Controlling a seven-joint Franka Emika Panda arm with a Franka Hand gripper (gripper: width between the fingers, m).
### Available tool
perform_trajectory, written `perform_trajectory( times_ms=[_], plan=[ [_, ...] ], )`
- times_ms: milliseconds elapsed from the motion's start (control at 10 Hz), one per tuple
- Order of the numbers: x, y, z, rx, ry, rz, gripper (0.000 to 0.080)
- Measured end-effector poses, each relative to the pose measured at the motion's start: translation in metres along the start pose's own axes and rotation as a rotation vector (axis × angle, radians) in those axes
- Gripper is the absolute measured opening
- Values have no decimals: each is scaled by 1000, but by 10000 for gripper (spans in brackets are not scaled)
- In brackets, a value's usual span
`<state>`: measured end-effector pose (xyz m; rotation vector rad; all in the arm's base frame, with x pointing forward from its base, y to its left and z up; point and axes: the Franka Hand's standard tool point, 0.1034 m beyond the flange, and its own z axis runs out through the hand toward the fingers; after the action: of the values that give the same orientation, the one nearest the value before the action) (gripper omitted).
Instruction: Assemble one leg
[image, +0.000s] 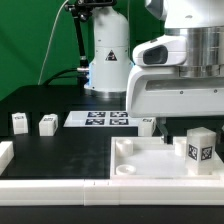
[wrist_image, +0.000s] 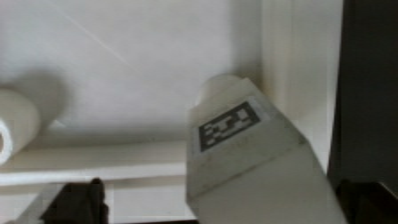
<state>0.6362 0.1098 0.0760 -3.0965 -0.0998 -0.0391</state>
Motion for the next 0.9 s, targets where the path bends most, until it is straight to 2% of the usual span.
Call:
perform_trajectory(
  times_ms=[100,200,300,400,500,600,900],
  plan=[
    [0,0,0,-2,0,-32,648],
    [0,1,-1,-8,1,-136,564],
    [0,1,0,-8,1,-141,427],
    [0,1,0,-8,1,-136,427],
    [0,1,0,-8,1,-105,291],
    [0,1,0,-8,1,-106,291],
    [0,0,0,-5,1,171,291]
  ],
)
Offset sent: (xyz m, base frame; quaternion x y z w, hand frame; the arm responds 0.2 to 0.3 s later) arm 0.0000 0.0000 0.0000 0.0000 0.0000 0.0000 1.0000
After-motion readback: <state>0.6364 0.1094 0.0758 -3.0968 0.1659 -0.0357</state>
